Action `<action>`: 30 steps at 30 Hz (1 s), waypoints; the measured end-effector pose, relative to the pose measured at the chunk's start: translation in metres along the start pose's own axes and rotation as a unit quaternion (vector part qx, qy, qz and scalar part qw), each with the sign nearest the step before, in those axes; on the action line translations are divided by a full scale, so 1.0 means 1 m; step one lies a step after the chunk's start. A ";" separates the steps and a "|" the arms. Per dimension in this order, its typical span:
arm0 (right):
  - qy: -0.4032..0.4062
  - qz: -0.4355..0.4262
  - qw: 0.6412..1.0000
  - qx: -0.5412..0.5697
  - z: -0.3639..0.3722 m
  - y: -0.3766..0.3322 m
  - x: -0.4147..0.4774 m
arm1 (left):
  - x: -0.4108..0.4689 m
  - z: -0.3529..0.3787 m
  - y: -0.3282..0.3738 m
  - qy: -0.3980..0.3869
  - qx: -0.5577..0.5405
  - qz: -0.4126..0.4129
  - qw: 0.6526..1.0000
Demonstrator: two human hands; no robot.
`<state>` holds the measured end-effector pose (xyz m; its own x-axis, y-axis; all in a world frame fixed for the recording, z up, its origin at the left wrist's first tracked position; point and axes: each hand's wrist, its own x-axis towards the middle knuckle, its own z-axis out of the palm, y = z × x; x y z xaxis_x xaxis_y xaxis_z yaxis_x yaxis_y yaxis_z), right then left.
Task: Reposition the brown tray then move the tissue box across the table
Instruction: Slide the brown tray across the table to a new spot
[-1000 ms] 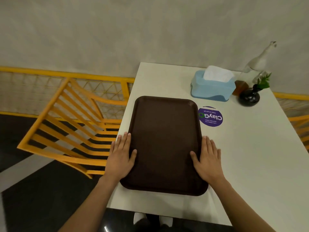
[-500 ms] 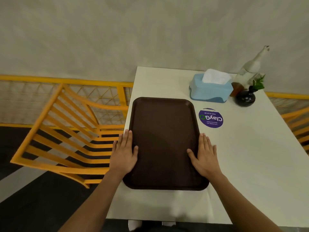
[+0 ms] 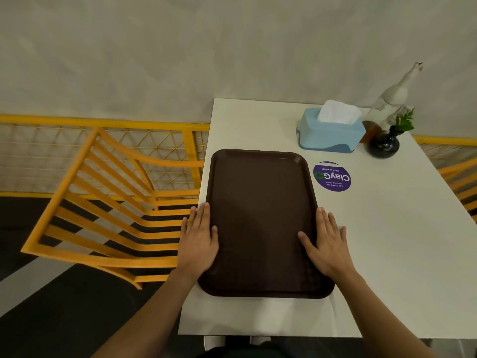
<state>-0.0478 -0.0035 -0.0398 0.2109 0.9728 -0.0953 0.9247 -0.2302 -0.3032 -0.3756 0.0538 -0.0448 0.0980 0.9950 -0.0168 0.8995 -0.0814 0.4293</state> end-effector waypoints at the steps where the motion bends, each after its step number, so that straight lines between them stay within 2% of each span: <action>1: 0.000 -0.002 1.000 0.000 -0.002 0.000 0.003 | 0.001 0.000 0.002 0.001 -0.003 -0.002 1.000; 25: -0.003 0.013 1.000 0.001 -0.003 -0.001 0.005 | 0.004 -0.003 0.004 -0.009 -0.056 0.005 0.998; 30: 0.000 0.011 1.000 0.017 -0.007 -0.003 0.001 | 0.001 -0.008 0.007 -0.020 -0.098 -0.009 0.995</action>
<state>-0.0480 -0.0015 -0.0326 0.2313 0.9675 -0.1019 0.9084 -0.2523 -0.3335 -0.3725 0.0549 -0.0343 0.1040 0.9927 -0.0606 0.8016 -0.0476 0.5960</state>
